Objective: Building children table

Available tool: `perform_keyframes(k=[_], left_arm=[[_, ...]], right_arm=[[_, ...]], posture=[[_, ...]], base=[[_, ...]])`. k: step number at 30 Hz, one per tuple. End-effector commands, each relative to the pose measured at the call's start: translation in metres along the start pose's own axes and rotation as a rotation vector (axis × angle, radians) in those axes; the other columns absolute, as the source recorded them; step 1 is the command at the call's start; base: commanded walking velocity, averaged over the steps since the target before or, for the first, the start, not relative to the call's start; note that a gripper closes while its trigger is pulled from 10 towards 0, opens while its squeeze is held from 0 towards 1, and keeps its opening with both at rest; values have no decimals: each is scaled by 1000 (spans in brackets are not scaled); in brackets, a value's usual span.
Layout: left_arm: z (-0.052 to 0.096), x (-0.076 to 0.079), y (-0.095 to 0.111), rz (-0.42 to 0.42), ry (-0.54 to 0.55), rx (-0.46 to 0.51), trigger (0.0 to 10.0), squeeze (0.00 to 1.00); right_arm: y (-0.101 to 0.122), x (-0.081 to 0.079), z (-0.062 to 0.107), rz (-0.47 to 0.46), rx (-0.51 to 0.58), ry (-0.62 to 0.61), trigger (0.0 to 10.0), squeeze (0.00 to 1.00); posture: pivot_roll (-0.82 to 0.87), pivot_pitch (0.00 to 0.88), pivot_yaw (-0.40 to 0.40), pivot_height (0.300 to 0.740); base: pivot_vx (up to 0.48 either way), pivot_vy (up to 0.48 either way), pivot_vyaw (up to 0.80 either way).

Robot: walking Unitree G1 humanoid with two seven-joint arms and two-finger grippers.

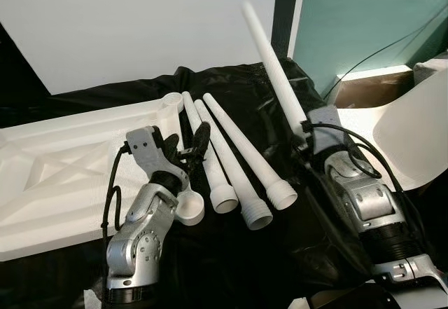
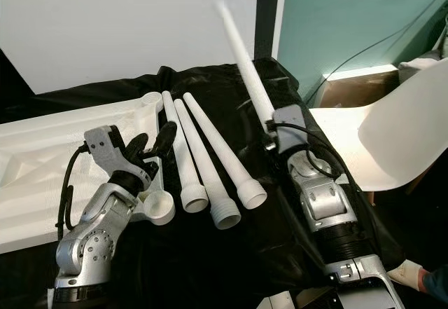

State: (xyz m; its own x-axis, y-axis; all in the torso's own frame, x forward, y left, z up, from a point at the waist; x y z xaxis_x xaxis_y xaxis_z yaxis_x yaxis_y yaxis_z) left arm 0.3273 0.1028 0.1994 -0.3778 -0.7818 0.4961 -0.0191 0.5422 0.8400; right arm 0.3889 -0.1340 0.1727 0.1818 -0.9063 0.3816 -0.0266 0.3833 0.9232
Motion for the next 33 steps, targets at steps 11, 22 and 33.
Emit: perform_keyframes(k=[11,22,33], left_arm=[[-3,37,21,291,-229,102,10000,0],[-23,17,14,353,-114,106,10000,0],[-30,12,23,397,-98,153,10000,0]], right_arm=[[23,-47,16,329,275,171,10000,0],[29,-75,36,490,486,258,10000,0],[23,-85,41,508,531,330,10000,0]], posture=[[78,0,46,740],[79,0,41,740],[79,0,39,740]], base=[[0,0,0],[0,0,0],[0,0,0]])
Point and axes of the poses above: a point about 5 cm out from each wrist's last joint towards the gripper, its own z axis pointing back from the gripper into the wrist, its own y axis along the axis of the wrist's last joint, x = y × z, the point moved 6 cm from there along -z, pointing out of the wrist towards the gripper, and after that the axes turned 4 degrees about -z, right-handed, at the moved point
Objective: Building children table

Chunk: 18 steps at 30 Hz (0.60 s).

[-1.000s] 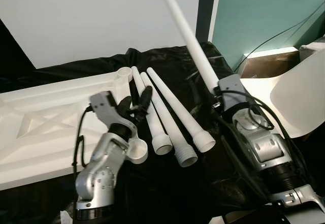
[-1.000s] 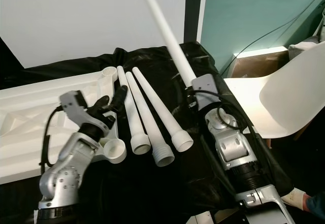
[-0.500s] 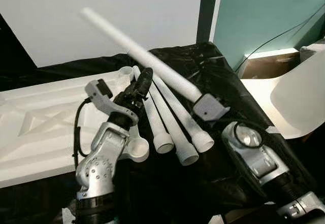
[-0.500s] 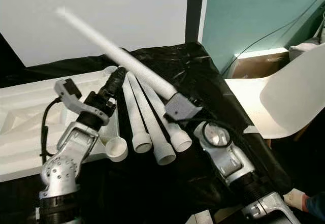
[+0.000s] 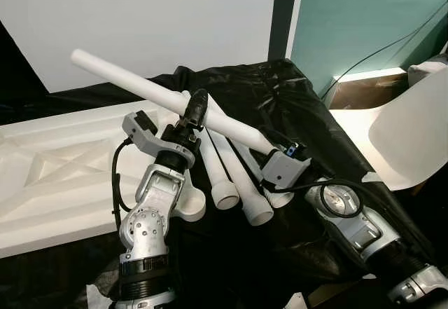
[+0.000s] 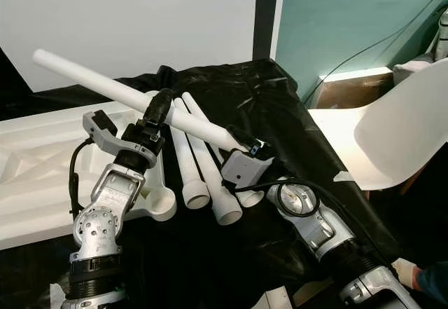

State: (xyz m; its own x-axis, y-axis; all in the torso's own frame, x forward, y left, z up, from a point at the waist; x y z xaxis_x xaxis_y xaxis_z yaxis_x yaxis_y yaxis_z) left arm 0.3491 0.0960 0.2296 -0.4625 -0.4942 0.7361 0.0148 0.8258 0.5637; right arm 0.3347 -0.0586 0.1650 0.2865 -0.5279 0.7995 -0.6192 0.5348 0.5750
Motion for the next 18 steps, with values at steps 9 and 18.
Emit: perform_keyframes(k=[9,18], left_arm=[[-3,4,-3,8,-19,19,0,0],[0,24,0,-95,-130,48,0,0]], right_arm=[[7,-9,4,27,57,37,10000,0],[6,-1,0,-6,53,-8,10000,0]], posture=[[76,0,40,740],[80,0,41,740]], base=[[0,0,0],[0,0,0]])
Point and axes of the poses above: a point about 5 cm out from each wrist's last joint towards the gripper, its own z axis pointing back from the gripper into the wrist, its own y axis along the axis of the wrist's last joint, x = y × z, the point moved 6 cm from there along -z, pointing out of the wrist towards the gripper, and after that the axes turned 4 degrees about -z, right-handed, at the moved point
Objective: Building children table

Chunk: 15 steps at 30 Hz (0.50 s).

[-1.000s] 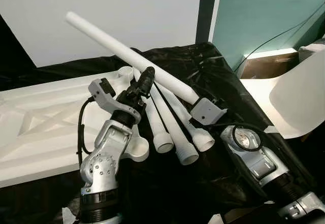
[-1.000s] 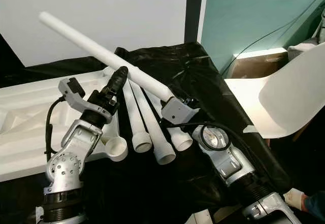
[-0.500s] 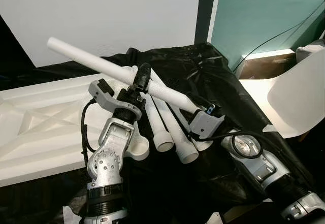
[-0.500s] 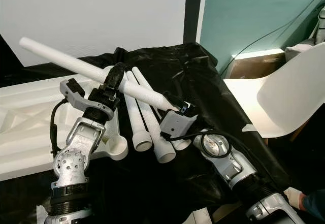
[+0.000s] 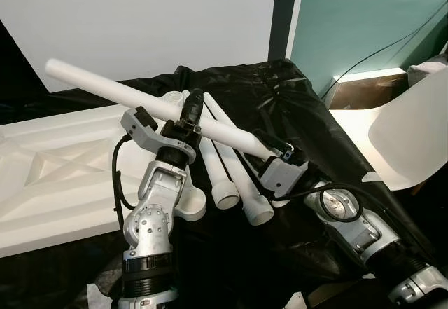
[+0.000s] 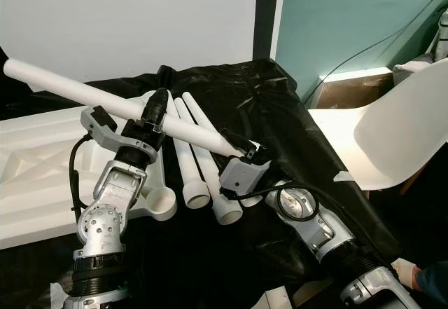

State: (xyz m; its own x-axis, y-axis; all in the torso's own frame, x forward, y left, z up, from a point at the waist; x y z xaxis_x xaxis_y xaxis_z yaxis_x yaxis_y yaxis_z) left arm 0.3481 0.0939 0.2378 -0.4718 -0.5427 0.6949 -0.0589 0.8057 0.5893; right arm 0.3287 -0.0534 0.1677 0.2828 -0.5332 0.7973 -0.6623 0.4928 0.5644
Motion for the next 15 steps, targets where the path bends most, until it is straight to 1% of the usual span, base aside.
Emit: perform_keyframes(k=[1,3,4,6,10,11,13,15], left_arm=[[2,19,-2,-35,-130,2,0,0],[2,19,-2,-35,-130,2,0,0],[3,21,-2,-41,-136,1,0,0],[2,23,-4,-62,-144,-6,0,0],[2,24,-5,-75,-147,-11,0,0],[2,25,-7,-90,-154,-17,0,0],[1,33,-11,-132,-189,-34,0,0],[1,33,-11,-132,-189,-34,0,0]], right_arm=[[-2,1,0,-30,-3,-1,10000,384],[-2,1,0,-30,-3,-1,10000,384],[-1,1,0,-49,0,0,10000,1000],[3,3,-3,-98,9,1,10000,1000],[6,2,-6,-108,11,16,10000,1000],[9,-1,-8,-95,20,46,10000,0],[13,-4,-11,-99,25,84,10000,0],[13,-4,-11,-99,25,84,10000,0]], posture=[[82,0,43,740],[82,0,43,740],[82,0,43,740],[83,0,46,740],[81,0,47,740],[81,0,48,740],[80,0,46,740],[80,0,46,740]], base=[[0,0,0],[0,0,0],[0,0,0],[0,0,0],[0,0,0],[0,0,0],[0,0,0],[0,0,0]])
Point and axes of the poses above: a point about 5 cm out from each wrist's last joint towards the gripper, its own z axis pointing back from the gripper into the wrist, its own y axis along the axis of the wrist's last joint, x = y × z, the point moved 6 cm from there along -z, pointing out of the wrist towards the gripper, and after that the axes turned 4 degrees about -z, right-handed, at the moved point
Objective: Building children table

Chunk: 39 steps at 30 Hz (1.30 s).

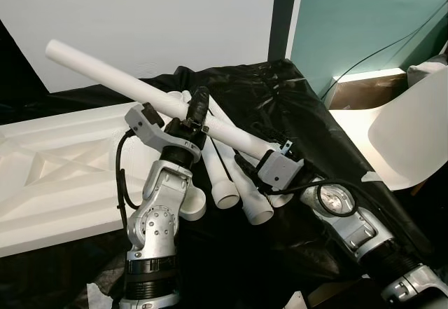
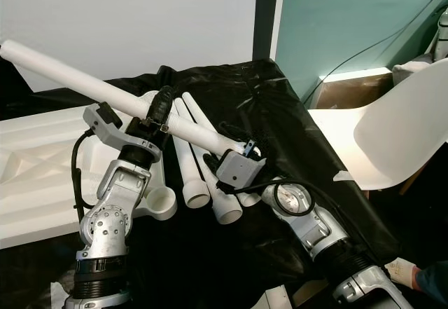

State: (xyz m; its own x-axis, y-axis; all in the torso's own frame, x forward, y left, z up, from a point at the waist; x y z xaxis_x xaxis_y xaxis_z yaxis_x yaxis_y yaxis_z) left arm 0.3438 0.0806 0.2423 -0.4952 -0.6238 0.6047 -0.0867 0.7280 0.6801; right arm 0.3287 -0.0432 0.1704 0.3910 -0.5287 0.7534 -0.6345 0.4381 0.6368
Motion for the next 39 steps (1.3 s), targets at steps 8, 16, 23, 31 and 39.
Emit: perform_keyframes(k=[8,16,23,31,39], left_arm=[[2,40,-10,-143,-235,-24,0,0],[3,55,-11,-220,-318,-30,0,0],[2,58,-10,-248,-329,-16,0,0],[1,52,-8,-258,-281,-6,10000,1000],[5,38,-11,-253,-232,-49,10000,0]], right_arm=[[11,-1,-9,-103,-9,105,10000,0],[2,-5,-8,-171,-87,189,3843,0],[3,-8,-5,-189,-102,251,0,0],[5,-2,-6,-207,-107,240,0,0],[0,24,-16,-207,-128,53,0,0]], posture=[[81,0,40,740],[79,0,35,740],[81,0,33,740],[80,0,32,740],[77,0,31,740]], base=[[0,0,0],[0,0,0],[0,0,0],[0,0,0],[0,0,0]])
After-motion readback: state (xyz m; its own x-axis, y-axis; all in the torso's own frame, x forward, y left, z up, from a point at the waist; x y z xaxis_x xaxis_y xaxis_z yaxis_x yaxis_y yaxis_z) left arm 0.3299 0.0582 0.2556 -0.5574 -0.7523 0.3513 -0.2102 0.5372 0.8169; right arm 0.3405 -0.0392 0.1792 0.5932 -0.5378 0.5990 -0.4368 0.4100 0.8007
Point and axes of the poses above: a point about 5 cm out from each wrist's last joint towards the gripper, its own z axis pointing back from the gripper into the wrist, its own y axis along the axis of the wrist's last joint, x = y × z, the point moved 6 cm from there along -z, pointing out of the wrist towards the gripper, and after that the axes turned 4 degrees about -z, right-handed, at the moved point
